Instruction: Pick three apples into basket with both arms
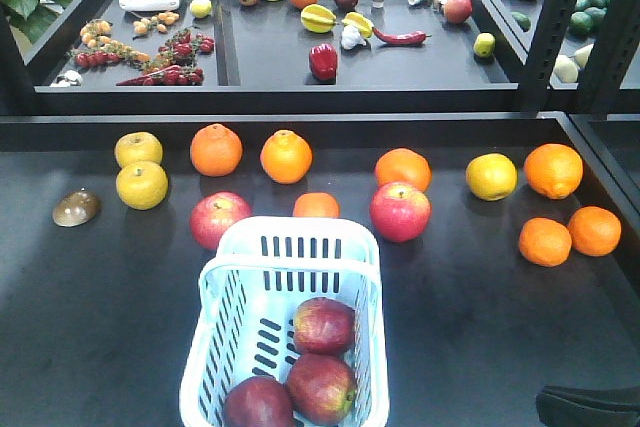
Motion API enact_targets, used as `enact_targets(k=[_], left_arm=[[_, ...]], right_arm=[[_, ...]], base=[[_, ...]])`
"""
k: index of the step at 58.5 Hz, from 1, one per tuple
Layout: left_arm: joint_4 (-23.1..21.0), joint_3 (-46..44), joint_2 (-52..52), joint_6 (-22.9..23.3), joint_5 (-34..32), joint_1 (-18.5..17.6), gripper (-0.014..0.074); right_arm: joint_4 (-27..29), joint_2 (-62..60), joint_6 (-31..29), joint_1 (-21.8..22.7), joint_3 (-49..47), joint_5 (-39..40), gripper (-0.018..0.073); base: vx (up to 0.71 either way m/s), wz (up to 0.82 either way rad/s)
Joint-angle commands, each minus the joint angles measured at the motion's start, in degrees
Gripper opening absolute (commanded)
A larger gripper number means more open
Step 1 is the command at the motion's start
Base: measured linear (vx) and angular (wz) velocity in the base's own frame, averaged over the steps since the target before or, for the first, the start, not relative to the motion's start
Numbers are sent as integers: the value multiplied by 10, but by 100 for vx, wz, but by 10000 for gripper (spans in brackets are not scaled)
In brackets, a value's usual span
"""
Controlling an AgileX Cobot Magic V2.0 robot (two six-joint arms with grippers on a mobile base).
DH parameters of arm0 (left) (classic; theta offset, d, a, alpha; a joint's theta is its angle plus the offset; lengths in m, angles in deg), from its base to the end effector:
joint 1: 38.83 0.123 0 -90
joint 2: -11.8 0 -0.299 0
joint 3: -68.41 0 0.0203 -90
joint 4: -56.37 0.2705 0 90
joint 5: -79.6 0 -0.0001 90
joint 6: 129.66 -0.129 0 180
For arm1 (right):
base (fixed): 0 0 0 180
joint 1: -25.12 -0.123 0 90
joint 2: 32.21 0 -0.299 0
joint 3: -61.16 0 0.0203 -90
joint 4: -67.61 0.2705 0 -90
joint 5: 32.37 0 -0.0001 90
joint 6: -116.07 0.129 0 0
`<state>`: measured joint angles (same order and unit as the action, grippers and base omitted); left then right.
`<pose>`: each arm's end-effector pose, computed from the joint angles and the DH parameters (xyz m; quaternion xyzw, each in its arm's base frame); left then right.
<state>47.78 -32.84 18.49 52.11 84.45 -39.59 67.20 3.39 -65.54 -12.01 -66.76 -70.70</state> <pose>0.1000 -0.0030 0.1989 -0.0547 0.7064 -0.0726 0.7019 0.1045 0.0784 0.2524 -0.2969 0.8401 0.1354 0.4333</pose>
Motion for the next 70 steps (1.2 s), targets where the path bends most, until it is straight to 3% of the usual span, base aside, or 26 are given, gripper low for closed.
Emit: enact_targets(k=[1,70], left_arm=[[21,-9,-8,6,-39,2,-6],[30,-10,-8,6,-38,2,-6]], right_arm=[[-5,2,-3,0,-15,35,-5],[-5,2,-3,0,-15,35,-5]], base=[[0,0],[0,0]])
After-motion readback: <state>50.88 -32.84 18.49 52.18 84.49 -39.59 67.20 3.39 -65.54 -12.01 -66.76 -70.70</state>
